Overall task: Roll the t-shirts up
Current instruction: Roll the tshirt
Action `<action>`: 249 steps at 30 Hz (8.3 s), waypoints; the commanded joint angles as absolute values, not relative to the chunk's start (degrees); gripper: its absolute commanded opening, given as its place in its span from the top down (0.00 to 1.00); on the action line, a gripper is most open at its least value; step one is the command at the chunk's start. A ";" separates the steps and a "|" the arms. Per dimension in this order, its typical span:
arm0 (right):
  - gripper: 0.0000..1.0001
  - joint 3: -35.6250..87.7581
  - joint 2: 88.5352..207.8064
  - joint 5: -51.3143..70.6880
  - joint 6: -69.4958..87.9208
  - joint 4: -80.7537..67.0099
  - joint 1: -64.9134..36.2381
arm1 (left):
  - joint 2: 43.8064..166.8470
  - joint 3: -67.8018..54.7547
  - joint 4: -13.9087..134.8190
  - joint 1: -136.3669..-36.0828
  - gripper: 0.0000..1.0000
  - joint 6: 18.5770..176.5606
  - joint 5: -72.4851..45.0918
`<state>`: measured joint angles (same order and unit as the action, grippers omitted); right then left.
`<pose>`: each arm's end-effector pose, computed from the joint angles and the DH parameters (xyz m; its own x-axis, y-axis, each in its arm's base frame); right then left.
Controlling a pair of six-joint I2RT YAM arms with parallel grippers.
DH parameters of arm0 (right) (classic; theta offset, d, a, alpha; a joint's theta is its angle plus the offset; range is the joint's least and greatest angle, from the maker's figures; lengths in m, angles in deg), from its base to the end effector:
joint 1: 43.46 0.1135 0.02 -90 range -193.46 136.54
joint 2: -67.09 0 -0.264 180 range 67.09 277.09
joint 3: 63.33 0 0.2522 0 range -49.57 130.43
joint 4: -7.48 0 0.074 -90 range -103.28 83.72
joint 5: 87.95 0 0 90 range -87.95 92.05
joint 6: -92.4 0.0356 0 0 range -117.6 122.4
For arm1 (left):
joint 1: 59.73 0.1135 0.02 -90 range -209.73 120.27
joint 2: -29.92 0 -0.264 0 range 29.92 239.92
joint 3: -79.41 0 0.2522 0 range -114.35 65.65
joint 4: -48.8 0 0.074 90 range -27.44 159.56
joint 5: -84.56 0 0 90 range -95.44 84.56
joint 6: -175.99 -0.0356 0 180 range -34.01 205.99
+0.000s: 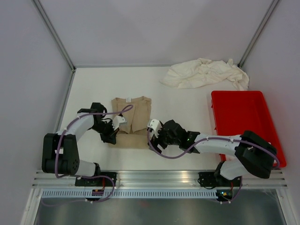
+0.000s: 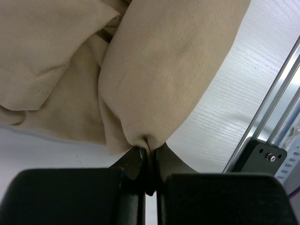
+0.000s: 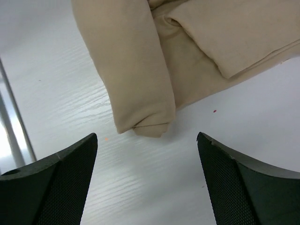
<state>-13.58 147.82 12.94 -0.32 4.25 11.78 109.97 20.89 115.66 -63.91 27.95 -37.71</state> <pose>0.1563 0.2370 0.1830 -0.2777 -0.4819 -0.8311 -0.9100 0.4091 0.0669 0.2100 -0.0344 0.1769 -0.4627 0.7531 -0.4677 0.8864 0.3840 -0.2587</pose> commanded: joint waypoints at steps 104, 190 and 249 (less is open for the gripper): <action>0.24 -17.57 143.37 -10.07 -18.30 11.64 23.92 | 111.04 20.56 114.94 -56.74 0.98 49.17 -35.32; 0.96 3.87 172.82 46.87 18.75 -0.39 -3.91 | 111.12 12.83 115.03 -68.43 0.22 22.53 -34.96; 1.00 -10.55 156.98 34.65 32.89 7.60 9.45 | 111.30 19.59 129.97 -57.44 0.98 30.00 -38.40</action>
<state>-11.98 153.28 31.56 29.58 7.48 10.53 109.10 19.98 130.02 -58.49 27.31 -40.35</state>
